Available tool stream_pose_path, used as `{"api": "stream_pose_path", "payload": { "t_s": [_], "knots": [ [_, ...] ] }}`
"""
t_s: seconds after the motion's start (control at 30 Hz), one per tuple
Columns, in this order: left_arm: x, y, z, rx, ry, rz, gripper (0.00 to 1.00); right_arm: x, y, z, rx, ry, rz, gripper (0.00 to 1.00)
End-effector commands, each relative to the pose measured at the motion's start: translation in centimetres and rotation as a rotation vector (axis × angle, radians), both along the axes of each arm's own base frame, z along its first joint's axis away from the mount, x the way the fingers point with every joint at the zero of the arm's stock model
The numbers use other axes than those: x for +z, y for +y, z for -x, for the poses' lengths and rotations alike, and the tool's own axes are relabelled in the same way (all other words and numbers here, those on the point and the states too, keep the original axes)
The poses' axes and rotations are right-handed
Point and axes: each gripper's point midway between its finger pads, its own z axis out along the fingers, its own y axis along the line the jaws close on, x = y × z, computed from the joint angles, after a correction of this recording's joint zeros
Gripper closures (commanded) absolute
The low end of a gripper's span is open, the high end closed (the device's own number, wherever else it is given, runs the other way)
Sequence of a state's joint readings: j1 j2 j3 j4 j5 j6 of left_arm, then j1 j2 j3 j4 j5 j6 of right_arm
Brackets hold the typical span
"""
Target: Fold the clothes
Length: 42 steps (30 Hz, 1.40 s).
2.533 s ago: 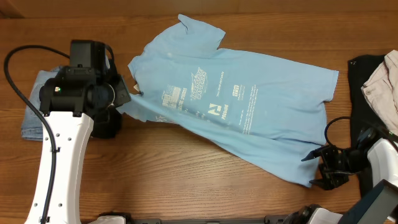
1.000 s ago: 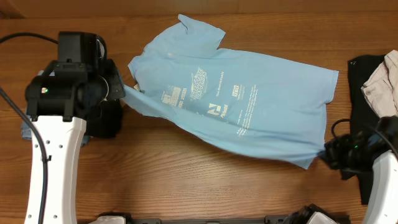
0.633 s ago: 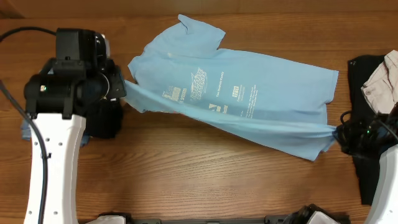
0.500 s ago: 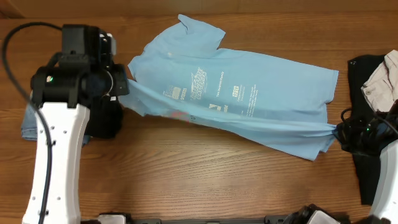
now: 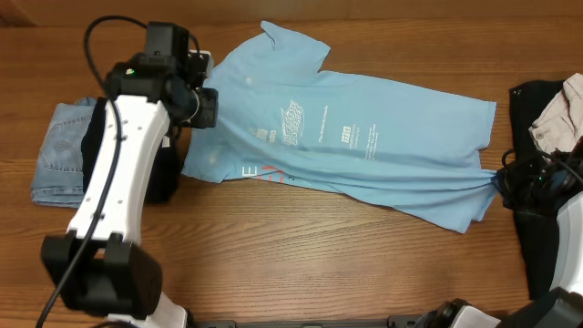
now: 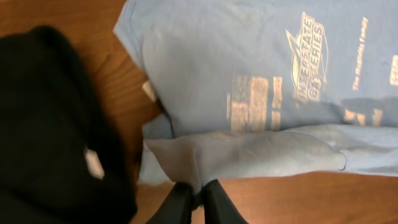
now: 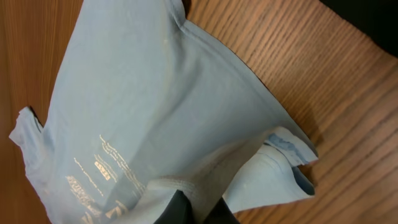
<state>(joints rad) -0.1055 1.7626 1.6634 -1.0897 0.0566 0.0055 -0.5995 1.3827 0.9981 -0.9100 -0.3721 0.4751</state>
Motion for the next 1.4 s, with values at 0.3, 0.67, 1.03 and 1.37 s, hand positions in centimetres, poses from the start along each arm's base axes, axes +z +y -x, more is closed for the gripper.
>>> {"api": "stream_pose_path", "payload": {
  "t_s": [0.3,0.67,1.03,1.37],
  "knots": [
    [-1.7,0.4,-3.8,-0.020,-0.056,-0.052,0.21,-1.2,-0.5,0.2,0.034,0.058,0.019,0.41],
    [-7.7,-5.8,0.5,-0.337,0.140,0.085,0.23,-4.4,2.0,4.1,0.111,0.197,-0.046,0.28],
    [-15.4,-7.2,1.1,-0.376,0.300,0.035,0.45,-4.9,2.1,4.3,0.110,0.198,-0.046,0.28],
    [-15.9,-5.7,-1.2,-0.352,0.226,-0.070,0.65,-4.9,2.0,4.1,0.110,0.192,-0.041,0.28]
  ]
}}
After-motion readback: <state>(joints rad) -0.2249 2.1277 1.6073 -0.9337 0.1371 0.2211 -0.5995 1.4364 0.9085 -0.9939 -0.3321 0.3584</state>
